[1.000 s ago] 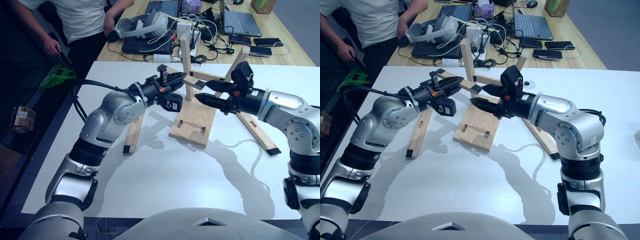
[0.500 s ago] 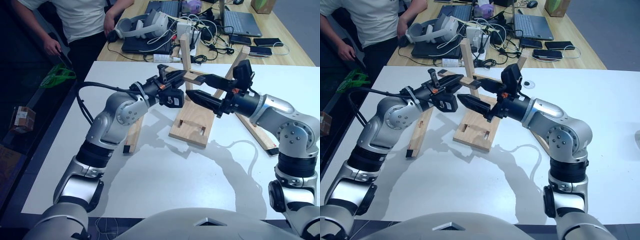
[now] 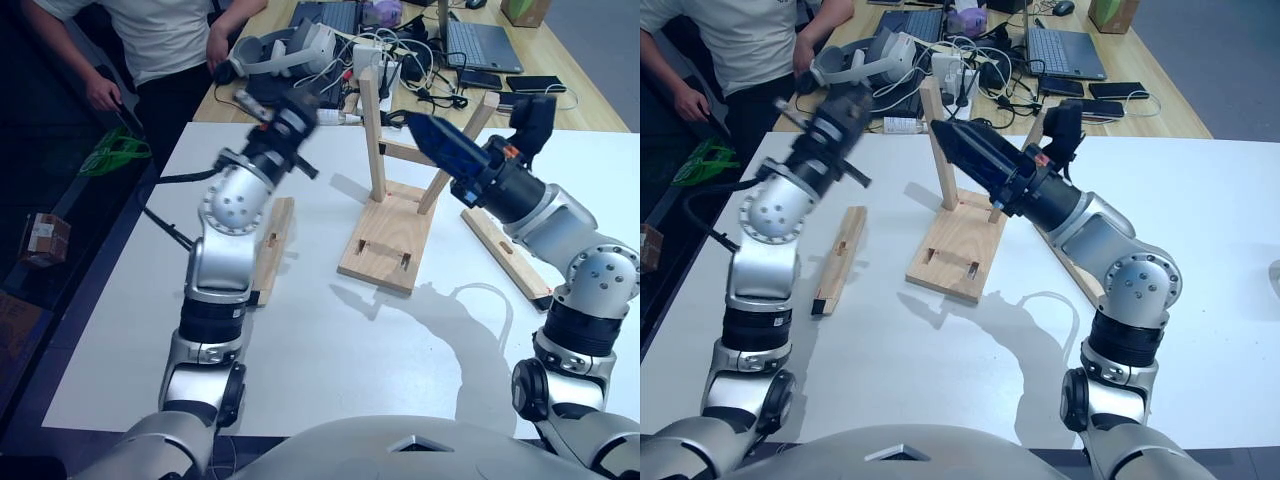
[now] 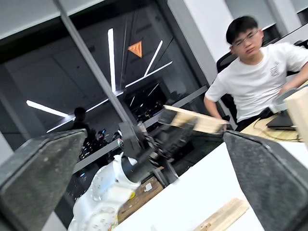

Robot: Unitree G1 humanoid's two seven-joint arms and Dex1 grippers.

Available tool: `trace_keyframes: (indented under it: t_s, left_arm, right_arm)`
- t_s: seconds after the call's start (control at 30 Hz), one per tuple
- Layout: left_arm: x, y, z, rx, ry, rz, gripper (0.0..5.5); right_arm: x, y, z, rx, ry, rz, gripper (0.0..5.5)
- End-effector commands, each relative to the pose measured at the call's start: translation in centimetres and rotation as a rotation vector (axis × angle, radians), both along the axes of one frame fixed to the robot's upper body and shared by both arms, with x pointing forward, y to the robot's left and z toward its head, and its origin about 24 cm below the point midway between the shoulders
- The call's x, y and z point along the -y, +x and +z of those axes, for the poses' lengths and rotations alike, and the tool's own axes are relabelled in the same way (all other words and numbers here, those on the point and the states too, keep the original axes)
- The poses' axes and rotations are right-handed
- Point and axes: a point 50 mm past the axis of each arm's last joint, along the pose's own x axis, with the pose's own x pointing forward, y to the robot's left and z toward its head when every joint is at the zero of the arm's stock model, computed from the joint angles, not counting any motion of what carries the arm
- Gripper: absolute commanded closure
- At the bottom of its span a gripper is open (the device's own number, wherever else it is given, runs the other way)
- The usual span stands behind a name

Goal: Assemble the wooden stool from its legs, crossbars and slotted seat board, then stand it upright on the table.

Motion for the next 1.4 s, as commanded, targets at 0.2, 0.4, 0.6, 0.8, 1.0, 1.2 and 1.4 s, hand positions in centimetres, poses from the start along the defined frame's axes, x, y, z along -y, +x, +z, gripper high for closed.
trace_keyframes:
  t_s: [0.2,0.4,0.6,0.8,1.0,1.2,1.4]
  left_arm:
    - [-5.7,-4.3,-3.6,-0.569,-0.56,0.142,5.09]
    - [-6.5,-6.5,-5.1,-0.758,-0.619,0.146,5.09]
    - [-7.5,-7.1,-6.9,-0.812,-0.619,0.212,5.09]
    - [-7.6,-6.3,-7.2,-0.74,-0.644,0.208,5.09]
    - [-7.0,-5.4,-8.8,-0.714,-0.647,0.196,5.09]
    - [-1.2,-6.4,-3.5,-0.676,-0.481,-0.338,5.09]
    - [0.8,-7.1,-3.0,-0.706,-0.304,-0.462,5.09]
  right_arm:
    - [1.5,-2.2,-4.4,-0.19,-0.097,-0.108,0.12]
    - [1.5,-4.3,-8.0,-0.323,-0.169,-0.136,0.12]
    - [1.4,-4.4,-8.5,-0.336,-0.187,-0.148,0.12]
    - [1.2,-4.1,-8.4,-0.326,-0.197,-0.146,0.12]
    - [1.0,-3.9,-8.4,-0.31,-0.212,-0.134,0.12]
    - [0.3,-1.2,-5.1,-0.178,-0.19,-0.187,0.12]
    - [-3.8,1.3,-2.5,-0.103,-0.189,-0.194,0.12]
